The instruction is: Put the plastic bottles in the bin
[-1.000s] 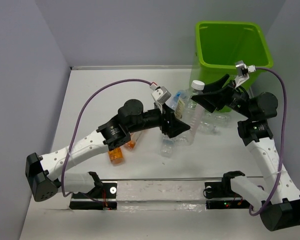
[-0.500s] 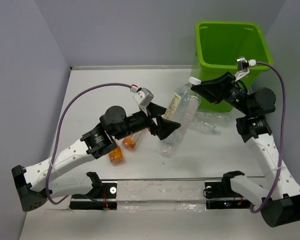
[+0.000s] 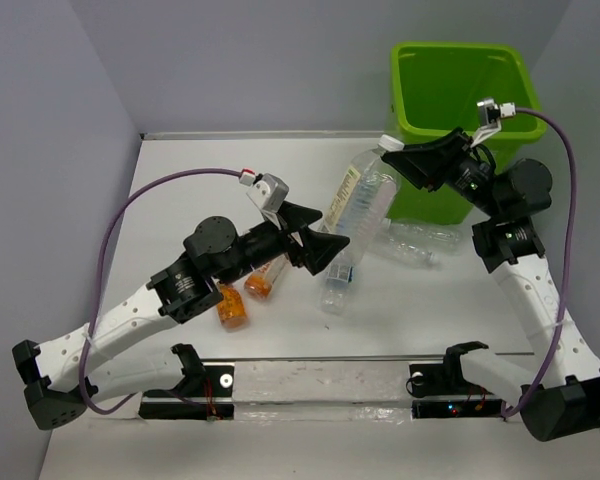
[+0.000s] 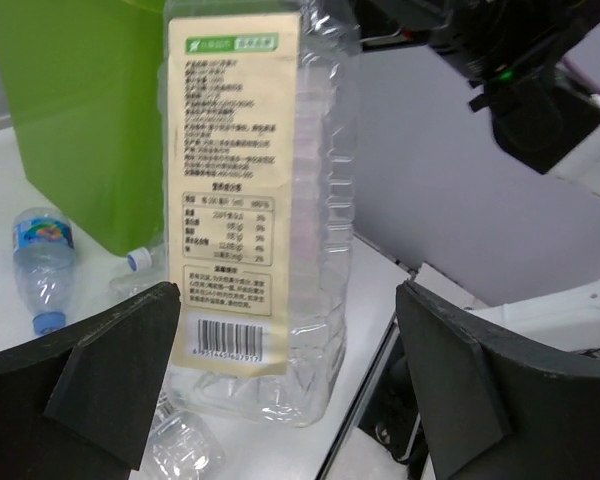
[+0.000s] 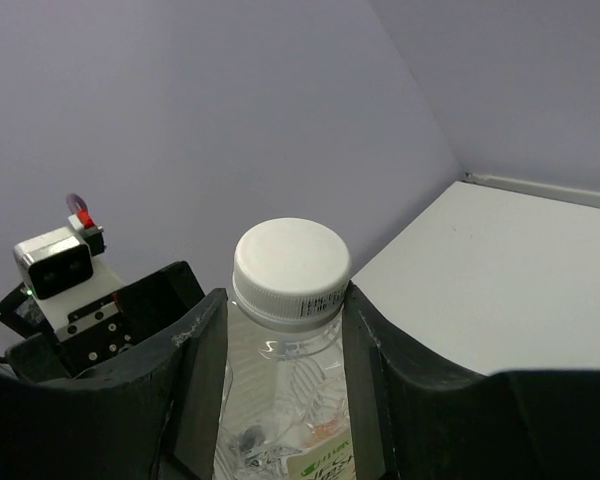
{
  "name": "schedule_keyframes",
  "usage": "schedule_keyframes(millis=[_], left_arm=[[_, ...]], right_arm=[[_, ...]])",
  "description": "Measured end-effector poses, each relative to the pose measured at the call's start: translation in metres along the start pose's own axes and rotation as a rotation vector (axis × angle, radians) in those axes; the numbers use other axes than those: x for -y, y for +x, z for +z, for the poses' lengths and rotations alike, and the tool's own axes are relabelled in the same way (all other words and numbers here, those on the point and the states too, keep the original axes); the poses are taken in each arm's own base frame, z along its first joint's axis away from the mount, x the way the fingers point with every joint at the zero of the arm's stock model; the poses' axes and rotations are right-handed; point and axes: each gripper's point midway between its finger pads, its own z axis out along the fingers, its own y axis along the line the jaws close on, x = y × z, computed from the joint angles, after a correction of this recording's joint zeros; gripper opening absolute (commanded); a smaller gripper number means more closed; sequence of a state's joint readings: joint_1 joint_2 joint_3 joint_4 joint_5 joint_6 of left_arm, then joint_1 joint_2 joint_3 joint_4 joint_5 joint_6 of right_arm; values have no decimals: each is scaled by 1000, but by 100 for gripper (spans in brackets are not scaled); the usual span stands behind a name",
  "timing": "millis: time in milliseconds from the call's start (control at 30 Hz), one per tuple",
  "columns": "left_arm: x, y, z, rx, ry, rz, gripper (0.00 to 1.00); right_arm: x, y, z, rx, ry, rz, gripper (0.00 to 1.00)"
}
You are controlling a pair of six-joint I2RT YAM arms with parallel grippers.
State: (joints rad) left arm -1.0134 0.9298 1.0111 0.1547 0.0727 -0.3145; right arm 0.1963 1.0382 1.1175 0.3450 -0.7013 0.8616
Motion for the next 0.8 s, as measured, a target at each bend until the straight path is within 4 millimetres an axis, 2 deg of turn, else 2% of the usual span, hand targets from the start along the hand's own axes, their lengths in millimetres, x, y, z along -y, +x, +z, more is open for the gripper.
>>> schedule_keyframes(millis=[67,167,267,333,433,500,567,600,667,700,767,800], left_arm=[[-9,8,4,-22,-41,0,99],[-27,18,3,-49,-133,1,99],[-41,20,-6,-39,-205,-3,99],[-48,28,-13,-39,-236,-14,99],[-60,51,-16,-76,-274,-42,99],[-70,77,-10,-134,-305,-63,99],[-80,100,-2,-184,-342,-75,99],[-88,117,3,-224,-371,-79,99],[-105,147,8,-298,-438,-80,99],[-111,158,10,-324,-463,-79,99],[-126,179,11,-371,-525,-74,99],[-131,187,11,-387,-546,-71,99]], right_arm=[[0,-4,1,7,11,-10,0],[-10,-30,6,51,37,-76,0],[-31,-82,9,173,97,-199,0],[-48,-127,4,295,162,-303,0],[-58,-183,-13,479,302,-440,0],[-51,-214,-29,595,433,-518,0],[-39,-237,-42,680,557,-590,0],[-28,-245,-46,704,628,-625,0],[-1,-250,-48,709,740,-666,0],[25,-249,-45,685,817,-690,0],[61,-244,-38,637,908,-724,0],[83,-238,-32,596,952,-738,21]])
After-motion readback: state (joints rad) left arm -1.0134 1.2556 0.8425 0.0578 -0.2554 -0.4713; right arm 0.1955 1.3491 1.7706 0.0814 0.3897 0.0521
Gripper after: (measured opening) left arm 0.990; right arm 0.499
